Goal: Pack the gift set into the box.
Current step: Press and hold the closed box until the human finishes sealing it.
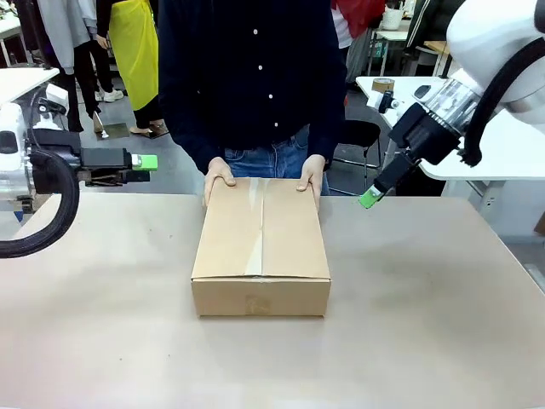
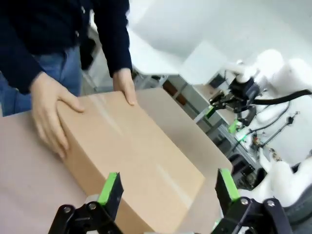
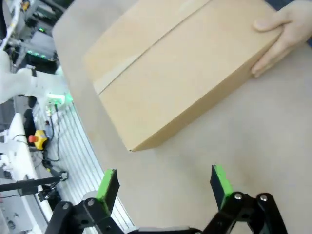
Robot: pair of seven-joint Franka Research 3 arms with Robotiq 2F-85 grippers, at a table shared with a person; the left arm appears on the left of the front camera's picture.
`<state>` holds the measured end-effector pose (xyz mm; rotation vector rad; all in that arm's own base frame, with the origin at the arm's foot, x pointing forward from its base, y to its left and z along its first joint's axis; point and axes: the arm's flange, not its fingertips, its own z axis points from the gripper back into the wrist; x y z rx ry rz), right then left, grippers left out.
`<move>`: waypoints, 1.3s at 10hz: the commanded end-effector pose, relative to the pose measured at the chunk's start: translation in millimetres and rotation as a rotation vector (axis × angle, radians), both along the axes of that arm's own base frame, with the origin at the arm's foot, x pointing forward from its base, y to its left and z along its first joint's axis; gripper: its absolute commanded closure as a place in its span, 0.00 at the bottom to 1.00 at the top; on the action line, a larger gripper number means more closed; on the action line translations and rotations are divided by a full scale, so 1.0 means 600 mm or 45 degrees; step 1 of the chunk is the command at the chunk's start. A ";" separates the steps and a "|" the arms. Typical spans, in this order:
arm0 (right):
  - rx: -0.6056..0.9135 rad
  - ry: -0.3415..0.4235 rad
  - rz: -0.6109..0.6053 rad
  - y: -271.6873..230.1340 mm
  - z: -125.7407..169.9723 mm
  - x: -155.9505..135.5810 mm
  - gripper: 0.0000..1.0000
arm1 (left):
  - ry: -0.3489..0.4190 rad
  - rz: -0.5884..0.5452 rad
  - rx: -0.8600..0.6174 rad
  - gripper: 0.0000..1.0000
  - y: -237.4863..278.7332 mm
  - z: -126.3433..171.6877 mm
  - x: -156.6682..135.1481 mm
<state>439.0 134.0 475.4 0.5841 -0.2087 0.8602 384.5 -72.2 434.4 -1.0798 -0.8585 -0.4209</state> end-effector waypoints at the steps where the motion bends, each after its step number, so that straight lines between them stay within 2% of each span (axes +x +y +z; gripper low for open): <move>1: 0.076 0.173 -0.032 0.033 0.002 0.001 0.00 | 0.125 -0.145 0.035 0.00 -0.020 0.003 -0.014; 2: 0.076 0.173 -0.032 0.033 0.002 0.001 0.00 | 0.125 -0.145 0.035 0.00 -0.020 0.003 -0.014; 3: 0.018 0.051 -0.003 0.010 -0.004 -0.004 0.00 | 0.038 -0.045 0.013 0.00 -0.011 -0.004 -0.005; 4: 0.076 -0.226 0.247 0.049 -0.012 0.028 0.00 | -0.159 -0.332 0.059 0.00 -0.051 -0.016 0.004; 5: 0.155 -0.458 0.444 0.094 -0.045 0.049 0.00 | -0.296 -0.464 0.114 0.00 -0.090 -0.033 0.007; 6: 0.346 -0.568 0.621 0.129 -0.082 0.061 0.00 | -0.424 -0.554 0.188 0.00 -0.127 -0.052 0.012; 7: 0.531 -0.677 0.696 0.146 -0.114 0.080 0.00 | -0.615 -0.600 0.306 0.00 -0.163 -0.066 0.023; 8: 0.750 -0.731 0.748 0.145 -0.130 0.090 0.00 | -0.711 -0.735 0.449 0.00 -0.188 -0.078 0.032; 9: 0.942 -0.786 0.794 0.145 -0.145 0.096 0.00 | -0.765 -0.800 0.483 0.00 -0.205 -0.086 0.045; 10: 0.873 -0.808 0.783 0.162 -0.178 0.098 0.00 | -0.804 -0.751 0.499 0.00 -0.217 -0.094 0.061; 11: 0.970 -0.761 0.878 0.178 -0.211 0.096 0.00 | -0.838 -0.718 0.459 0.00 -0.227 -0.103 0.078; 12: 1.015 -0.708 0.906 0.175 -0.231 0.099 0.00 | -0.855 -0.659 0.467 0.00 -0.233 -0.112 0.096; 13: 1.015 -0.709 0.879 0.162 -0.249 0.105 0.00 | -0.887 -0.656 0.440 0.00 -0.236 -0.123 0.115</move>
